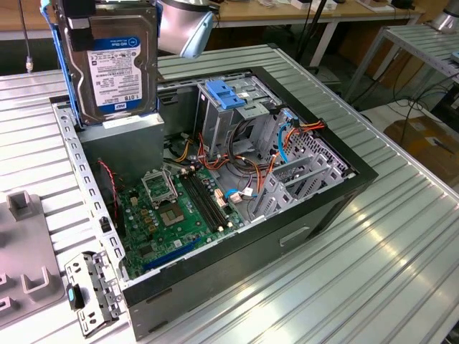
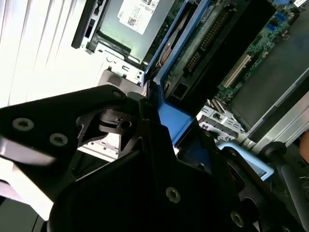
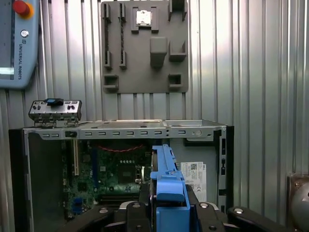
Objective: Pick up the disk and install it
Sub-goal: 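Pick up the disk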
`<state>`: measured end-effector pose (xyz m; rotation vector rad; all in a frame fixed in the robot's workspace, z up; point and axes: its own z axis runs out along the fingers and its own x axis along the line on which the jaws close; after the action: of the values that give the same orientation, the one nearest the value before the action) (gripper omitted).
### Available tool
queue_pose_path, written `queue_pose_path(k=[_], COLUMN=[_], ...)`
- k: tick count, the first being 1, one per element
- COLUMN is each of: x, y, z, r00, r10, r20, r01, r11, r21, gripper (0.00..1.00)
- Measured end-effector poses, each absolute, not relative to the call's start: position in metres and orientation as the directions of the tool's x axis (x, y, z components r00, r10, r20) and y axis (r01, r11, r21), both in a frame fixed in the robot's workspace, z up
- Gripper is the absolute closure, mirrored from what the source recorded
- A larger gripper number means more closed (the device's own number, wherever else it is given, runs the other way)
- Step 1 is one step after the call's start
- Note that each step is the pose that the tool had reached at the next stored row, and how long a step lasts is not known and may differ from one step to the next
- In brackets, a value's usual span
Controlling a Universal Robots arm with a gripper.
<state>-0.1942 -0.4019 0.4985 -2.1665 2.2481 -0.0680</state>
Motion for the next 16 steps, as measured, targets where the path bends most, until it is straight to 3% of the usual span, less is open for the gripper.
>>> queue_pose_path(k=[16], x=[-0.114], y=[-0.404], z=[0.495], r00=[-0.037], r10=[-0.999], r20=[0.017], r01=[-0.998], r11=[0.036], r21=[-0.044], gripper=[0.63])
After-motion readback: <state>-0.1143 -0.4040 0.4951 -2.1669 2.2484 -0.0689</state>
